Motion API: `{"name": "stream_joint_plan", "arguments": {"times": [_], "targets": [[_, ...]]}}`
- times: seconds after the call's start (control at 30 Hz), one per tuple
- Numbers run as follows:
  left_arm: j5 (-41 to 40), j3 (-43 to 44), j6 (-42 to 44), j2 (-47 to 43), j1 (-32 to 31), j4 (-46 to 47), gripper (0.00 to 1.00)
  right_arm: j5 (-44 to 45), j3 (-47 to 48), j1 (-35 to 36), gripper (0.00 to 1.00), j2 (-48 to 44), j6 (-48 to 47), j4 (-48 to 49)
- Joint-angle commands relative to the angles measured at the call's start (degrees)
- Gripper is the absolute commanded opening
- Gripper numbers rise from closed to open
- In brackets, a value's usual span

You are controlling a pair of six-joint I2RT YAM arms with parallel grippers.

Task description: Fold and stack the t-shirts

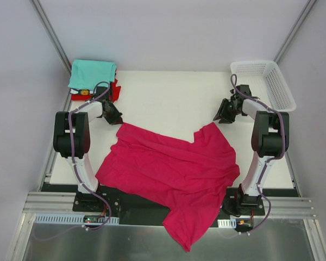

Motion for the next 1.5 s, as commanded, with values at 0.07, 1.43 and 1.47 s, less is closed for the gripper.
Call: {"name": "stream_joint_plan", "arguments": {"times": [0.07,1.43,1.47], "targets": [[-0.06,1.61,0.18,-1.52,0.11,-0.54,0.00,-0.35,-0.93,-0.26,0.40,-0.17,0.40,-1.73],[-0.15,12.51,0.97,4.02,0.90,-3.35,0.00,2.99,14.88,1.51,0.01,5.01,-1.00,-9.28],[-0.23,13.21,1.14,4.37,1.08,-3.52,0.00,3.07,16.01,1.50,0.01,5.36,-0.91,-9.38]]}}
